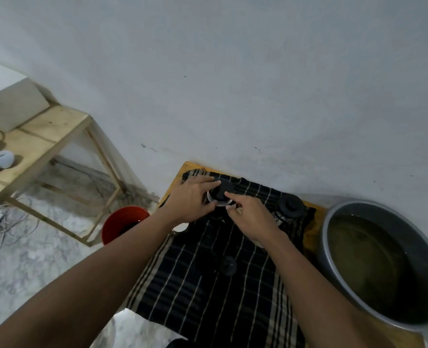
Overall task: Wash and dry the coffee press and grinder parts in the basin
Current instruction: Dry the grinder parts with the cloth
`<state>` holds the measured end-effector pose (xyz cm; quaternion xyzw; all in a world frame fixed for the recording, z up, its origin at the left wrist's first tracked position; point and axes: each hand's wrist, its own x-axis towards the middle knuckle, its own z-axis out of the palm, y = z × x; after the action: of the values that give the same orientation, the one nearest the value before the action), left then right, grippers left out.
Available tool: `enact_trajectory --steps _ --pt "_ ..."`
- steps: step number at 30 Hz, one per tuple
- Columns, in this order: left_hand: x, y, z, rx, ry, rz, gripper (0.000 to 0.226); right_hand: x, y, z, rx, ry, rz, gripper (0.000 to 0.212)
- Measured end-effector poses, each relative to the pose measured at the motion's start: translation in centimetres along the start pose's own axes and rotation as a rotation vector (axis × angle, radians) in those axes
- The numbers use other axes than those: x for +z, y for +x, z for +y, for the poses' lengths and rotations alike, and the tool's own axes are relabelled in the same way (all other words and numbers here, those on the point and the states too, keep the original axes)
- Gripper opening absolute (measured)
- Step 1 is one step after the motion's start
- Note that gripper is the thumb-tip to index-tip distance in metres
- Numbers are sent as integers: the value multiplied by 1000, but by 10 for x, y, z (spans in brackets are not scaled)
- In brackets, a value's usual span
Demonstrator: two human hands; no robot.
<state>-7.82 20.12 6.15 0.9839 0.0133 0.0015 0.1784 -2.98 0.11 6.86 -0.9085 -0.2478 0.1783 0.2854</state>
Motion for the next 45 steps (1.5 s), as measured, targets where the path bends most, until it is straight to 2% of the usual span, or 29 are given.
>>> enact_trajectory --steps 1,3,5,8,11,13,16,19,21,24,26,28,31,32,34,36,40,42,45 --pt "1 -9 -6 -13 -63 72 63 -2 -4 -2 -18 18 55 42" --pt "9 -30 -18 -151 -177 166 71 -2 -14 -8 -40 94 153 32" --pt "23 -49 -28 -307 -118 80 86 6 -24 -8 -21 144 161 27" --pt "45 -69 -40 -389 -48 -141 110 21 -35 1 90 199 90 48" --pt "58 -75 -48 -398 -171 -136 98 26 -43 9 134 206 -19 56" --pt "61 -79 -47 -411 -240 -54 87 26 -46 15 138 191 -14 46" --pt "56 -89 -39 -520 -469 184 79 21 -48 23 174 220 167 23" --pt "48 -95 -23 -648 -843 404 74 10 -52 27 172 394 402 18" --pt "40 -91 -1 -694 -1132 425 65 2 -55 26 172 544 539 20" --pt "32 -77 44 -816 -1421 307 35 -8 -62 15 177 811 686 22" --pt "36 -68 70 -903 -1569 172 40 -10 -69 5 184 838 739 27" --pt "44 -58 88 -916 -1663 31 51 -7 -78 -1 195 742 748 33" --pt "48 -48 113 -853 -1721 -113 56 -4 -101 5 80 637 607 23" --pt "48 -43 120 -853 -1732 -134 57 -5 -110 12 34 546 548 22" --pt "47 -36 128 -895 -1723 -159 59 -2 -123 30 -43 195 494 35" --pt "50 -28 138 -903 -1705 -235 66 0 -133 49 -42 -79 475 41" --pt "54 -21 162 -861 -1658 -330 68 -2 -139 65 41 -250 474 38" --pt "58 -19 174 -876 -1649 -382 76 0 -144 72 43 -215 551 28" --pt "68 -19 187 -884 -1673 -500 72 7 -159 79 83 44 714 20"
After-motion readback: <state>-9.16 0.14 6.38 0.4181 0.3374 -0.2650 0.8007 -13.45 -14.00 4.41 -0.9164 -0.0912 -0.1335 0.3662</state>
